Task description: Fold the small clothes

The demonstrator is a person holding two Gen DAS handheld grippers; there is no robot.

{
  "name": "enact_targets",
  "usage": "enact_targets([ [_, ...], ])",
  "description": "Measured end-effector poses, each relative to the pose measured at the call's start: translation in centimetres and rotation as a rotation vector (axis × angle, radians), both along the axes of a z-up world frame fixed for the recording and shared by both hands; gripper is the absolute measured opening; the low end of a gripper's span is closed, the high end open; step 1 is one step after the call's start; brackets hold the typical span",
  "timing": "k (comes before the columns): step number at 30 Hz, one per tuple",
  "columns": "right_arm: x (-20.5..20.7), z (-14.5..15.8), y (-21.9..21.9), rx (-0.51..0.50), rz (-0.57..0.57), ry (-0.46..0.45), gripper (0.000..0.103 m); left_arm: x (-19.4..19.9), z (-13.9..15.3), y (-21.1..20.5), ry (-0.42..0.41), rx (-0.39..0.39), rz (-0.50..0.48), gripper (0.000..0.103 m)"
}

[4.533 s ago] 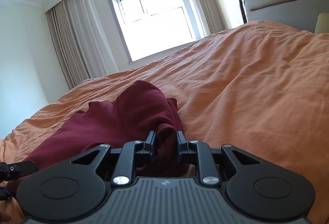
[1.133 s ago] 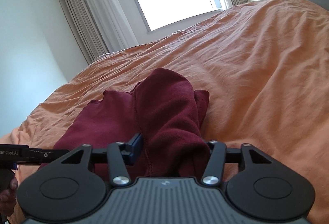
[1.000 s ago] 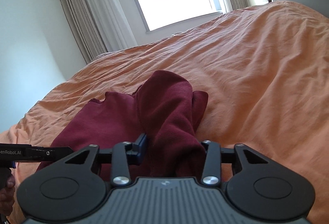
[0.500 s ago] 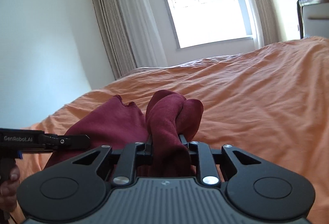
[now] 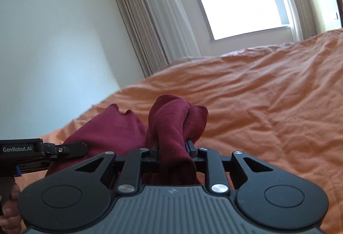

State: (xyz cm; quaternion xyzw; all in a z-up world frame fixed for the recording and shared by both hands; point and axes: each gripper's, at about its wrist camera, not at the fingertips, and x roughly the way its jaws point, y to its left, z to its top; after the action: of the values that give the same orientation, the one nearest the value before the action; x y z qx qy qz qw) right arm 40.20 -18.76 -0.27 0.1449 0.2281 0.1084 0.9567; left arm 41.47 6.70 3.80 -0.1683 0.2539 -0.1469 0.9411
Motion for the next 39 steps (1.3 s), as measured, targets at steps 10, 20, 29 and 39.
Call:
enact_targets([
  [10, -3.1, -0.4, -1.6, -0.066, -0.043, -0.02, 0.085, -0.4, -4.0, 2.6, 0.095, -0.081, 0.075, 0.063],
  [20, -9.8, 4.7, -1.6, -0.105, -0.034, -0.191, 0.103, -4.9, -0.7, 1.3, 0.024, -0.008, 0.118, 0.1],
  [29, -18.1, 8.1, -1.6, -0.13, -0.011, -0.284, 0.103, -13.2, 3.8, -0.4, -0.116, 0.123, 0.15, 0.102],
  [39, -26.8, 7.2, -1.4, -0.147, 0.013, -0.296, 0.103, -23.4, 4.2, -1.1, -0.188, 0.215, 0.187, 0.102],
])
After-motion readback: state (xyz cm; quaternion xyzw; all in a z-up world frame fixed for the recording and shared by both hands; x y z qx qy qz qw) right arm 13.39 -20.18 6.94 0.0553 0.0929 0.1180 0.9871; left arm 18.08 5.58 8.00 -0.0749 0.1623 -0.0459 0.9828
